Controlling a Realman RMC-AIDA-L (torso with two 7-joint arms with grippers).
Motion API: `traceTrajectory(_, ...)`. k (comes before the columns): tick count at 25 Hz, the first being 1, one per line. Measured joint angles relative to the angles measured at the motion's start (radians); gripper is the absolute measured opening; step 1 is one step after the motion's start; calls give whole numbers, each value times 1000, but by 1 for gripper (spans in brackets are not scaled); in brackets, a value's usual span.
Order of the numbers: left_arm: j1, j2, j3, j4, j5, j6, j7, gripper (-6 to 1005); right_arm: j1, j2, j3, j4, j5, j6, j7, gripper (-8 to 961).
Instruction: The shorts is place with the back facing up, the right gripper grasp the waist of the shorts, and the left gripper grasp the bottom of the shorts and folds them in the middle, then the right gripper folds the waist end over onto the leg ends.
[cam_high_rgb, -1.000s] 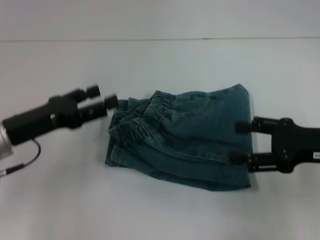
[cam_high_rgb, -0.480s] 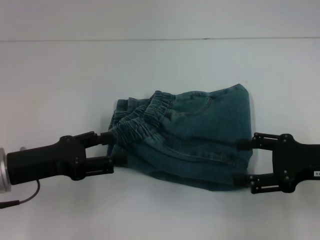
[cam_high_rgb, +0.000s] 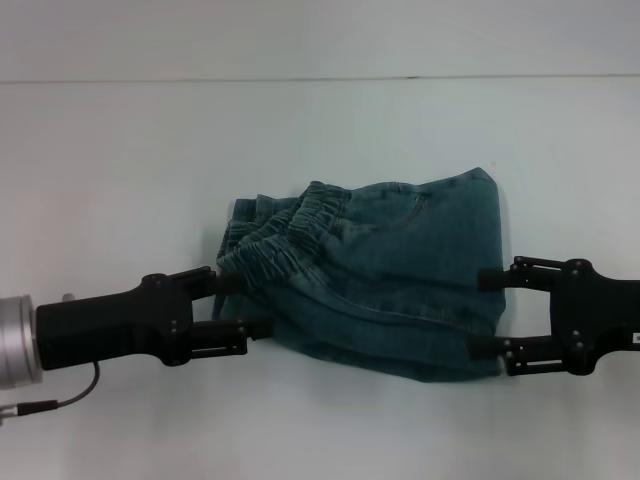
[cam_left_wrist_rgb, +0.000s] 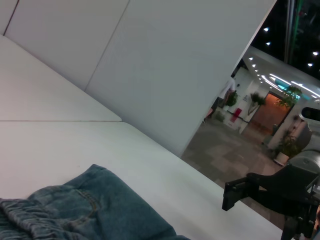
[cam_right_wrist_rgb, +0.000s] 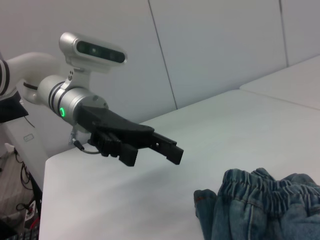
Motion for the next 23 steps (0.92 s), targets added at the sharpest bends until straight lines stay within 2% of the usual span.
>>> traceTrajectory(23, -10, -1, -2, -14, 0, -2, 3, 876, 15, -6, 4, -3, -1, -13, 5, 907)
